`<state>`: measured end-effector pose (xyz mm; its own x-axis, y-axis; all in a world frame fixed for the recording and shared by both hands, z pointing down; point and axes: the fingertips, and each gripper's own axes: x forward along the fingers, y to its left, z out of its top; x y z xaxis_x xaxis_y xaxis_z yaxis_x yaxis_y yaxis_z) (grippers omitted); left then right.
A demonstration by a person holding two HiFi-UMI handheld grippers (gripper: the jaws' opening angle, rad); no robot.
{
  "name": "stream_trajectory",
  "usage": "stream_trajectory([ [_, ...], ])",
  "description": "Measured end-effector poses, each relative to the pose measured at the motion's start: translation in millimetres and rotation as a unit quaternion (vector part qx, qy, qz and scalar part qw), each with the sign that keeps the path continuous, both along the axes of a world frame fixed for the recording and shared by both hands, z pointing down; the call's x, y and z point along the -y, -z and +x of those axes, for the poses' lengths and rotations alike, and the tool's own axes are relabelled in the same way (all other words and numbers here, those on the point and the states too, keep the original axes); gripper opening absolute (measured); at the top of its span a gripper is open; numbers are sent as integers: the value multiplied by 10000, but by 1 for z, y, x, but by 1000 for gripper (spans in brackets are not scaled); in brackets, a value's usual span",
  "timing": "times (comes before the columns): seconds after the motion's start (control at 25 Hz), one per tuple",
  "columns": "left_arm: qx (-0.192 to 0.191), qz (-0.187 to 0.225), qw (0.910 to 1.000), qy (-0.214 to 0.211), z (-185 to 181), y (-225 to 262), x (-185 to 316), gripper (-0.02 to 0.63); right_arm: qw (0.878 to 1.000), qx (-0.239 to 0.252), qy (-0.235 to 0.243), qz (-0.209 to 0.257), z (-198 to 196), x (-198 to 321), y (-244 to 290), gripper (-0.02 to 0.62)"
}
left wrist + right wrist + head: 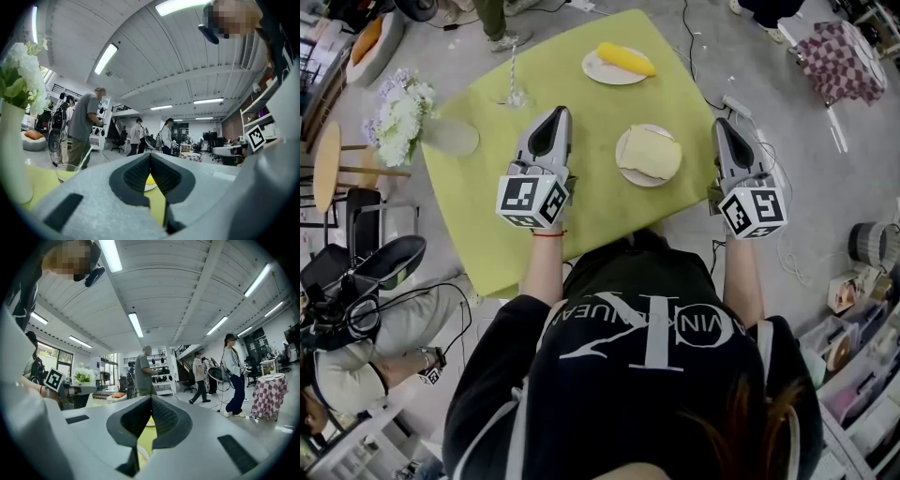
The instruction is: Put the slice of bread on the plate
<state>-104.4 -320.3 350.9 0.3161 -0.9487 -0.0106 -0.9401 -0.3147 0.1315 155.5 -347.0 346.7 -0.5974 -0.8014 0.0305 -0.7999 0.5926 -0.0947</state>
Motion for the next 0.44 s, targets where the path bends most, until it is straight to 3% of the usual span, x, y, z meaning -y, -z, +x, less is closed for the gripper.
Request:
stream_trajectory([
  [0.44,-31,-14,10000,0,0,-2,5,5,10000,30,0,-69,1,5,-3,0],
])
